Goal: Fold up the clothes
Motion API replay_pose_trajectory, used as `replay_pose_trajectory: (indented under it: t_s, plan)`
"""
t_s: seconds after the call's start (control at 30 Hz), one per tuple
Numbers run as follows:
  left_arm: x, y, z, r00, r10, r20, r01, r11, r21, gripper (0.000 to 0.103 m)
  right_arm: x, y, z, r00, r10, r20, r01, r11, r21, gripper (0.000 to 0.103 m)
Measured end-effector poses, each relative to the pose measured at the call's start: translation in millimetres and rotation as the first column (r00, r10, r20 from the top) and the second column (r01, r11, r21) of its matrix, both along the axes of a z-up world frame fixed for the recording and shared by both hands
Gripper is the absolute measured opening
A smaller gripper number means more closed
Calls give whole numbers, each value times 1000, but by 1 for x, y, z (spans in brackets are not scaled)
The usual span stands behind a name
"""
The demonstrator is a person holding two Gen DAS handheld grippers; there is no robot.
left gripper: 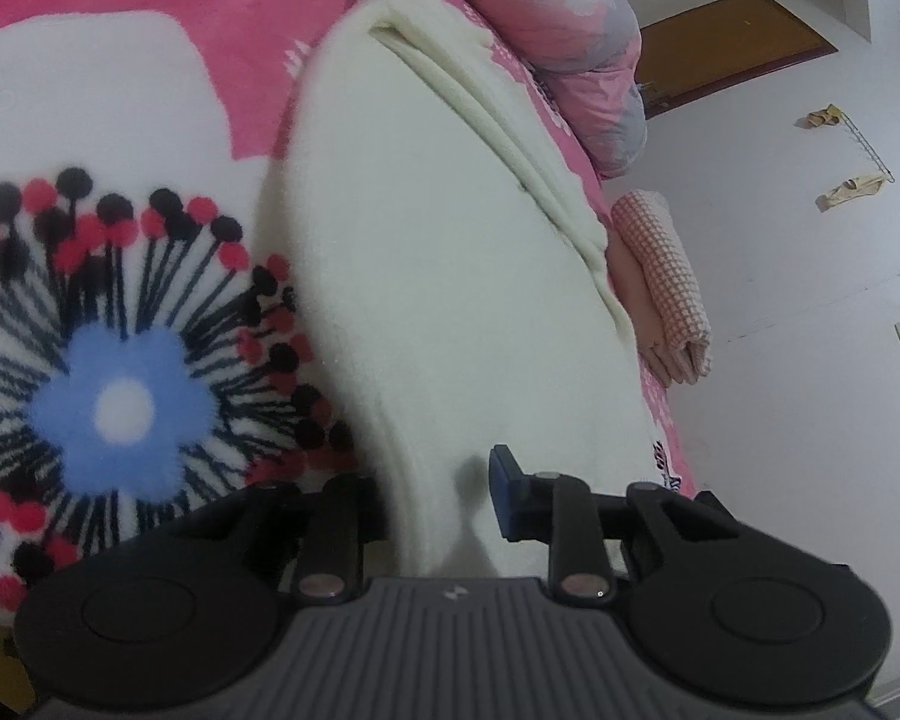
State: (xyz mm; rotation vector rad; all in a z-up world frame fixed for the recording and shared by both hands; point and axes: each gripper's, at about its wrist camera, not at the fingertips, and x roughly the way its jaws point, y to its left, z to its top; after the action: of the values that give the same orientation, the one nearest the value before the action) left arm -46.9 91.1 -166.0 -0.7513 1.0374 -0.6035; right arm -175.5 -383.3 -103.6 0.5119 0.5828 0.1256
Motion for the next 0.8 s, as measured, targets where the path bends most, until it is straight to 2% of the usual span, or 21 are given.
replay_pose_trajectory:
  t_s: [0.07,0.13,0.27,0.37,0.63,0.8]
  plan:
    - [0,-1,0,1000,1,2,-1,1000,5,26,-6,-29,-12,995,-83,-63,87,993,75,51]
    - [0,-1,1,1000,0,4,0,1000,10,26,-12,-45,-24,988,-112,-102,125,983,137,51]
    - [1,-2,2,1000,-1,6,0,1000,22,26,-18,-54,-39,989,-112,-101,133,963,235,51]
    - [0,-2,2,1000,0,5,0,1000,24,26,-7,-58,-46,987,-111,-114,140,944,297,51]
    - [0,-2,0,1000,7,1,-7,1000,17,26,-6,-69,-63,985,-86,-151,148,875,462,51]
    - [1,-1,0,1000,7,-1,-7,1000,16,26,-5,-64,-62,988,-42,-150,113,855,506,51]
